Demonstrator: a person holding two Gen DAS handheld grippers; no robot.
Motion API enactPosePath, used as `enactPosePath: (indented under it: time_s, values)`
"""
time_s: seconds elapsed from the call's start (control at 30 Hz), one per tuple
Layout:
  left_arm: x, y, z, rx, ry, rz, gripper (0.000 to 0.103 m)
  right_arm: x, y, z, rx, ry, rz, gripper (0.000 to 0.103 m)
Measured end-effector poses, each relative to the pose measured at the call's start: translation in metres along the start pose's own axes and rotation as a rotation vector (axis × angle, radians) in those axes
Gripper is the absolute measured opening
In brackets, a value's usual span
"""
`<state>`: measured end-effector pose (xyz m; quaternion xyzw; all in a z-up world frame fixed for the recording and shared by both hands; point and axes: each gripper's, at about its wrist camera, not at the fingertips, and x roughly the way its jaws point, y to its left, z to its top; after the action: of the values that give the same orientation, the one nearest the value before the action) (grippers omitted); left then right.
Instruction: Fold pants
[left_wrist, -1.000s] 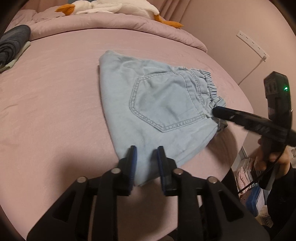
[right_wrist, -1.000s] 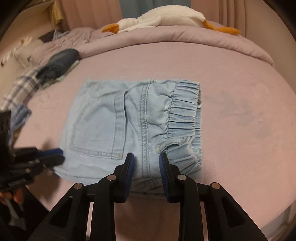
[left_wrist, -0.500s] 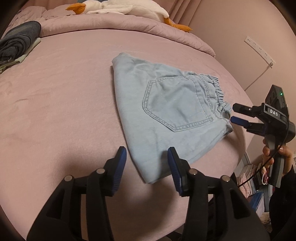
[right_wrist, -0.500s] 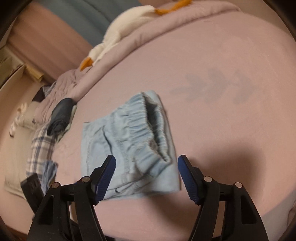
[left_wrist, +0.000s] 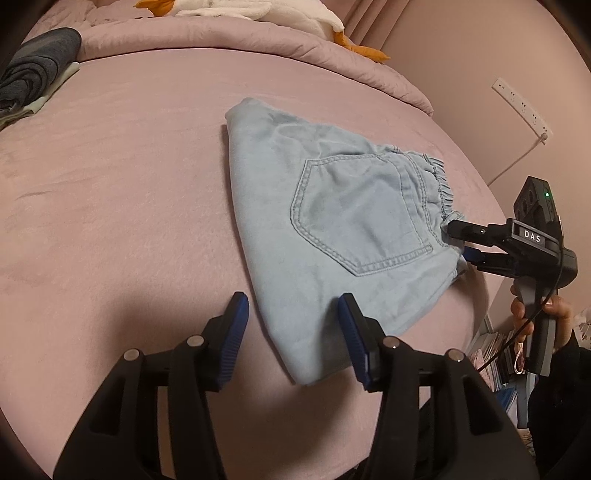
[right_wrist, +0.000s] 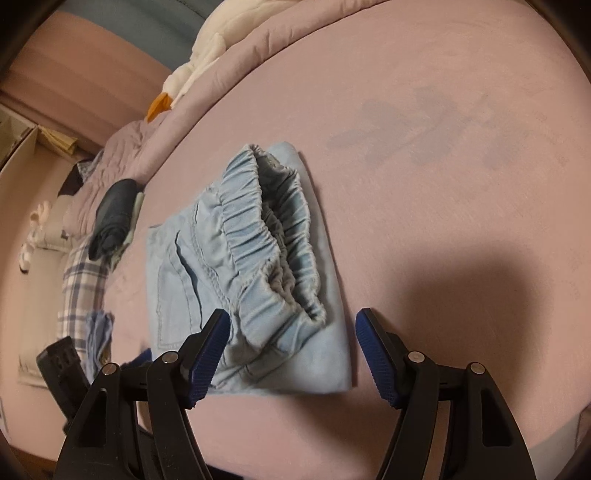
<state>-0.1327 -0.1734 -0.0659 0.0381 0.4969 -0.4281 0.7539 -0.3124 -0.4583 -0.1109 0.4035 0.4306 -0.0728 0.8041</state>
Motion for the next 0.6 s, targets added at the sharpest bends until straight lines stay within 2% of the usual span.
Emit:
enactPosePath:
  time_s: [0.2,0.33,0.43,0.6]
  values:
    - [0.007,0.008,0.009,-0.038,0.014,-0.057,0.052,0.008,0.006,0.008,-0.036,0.020,-0.004,0.071]
    - [0.013,0.020,0.018,-0.112,0.031,-0.130,0.052,0.015,0.012,0.014,-0.066,0.037,-0.009,0.071]
    - [0.016,0.030,0.024,-0.166,0.037,-0.181,0.052,0.020,0.016,0.018,-0.083,0.045,-0.007,0.076]
    - [0.020,0.031,0.032,-0.183,0.041,-0.198,0.052,0.026,0.022,0.021,-0.126,0.045,-0.012,0.080]
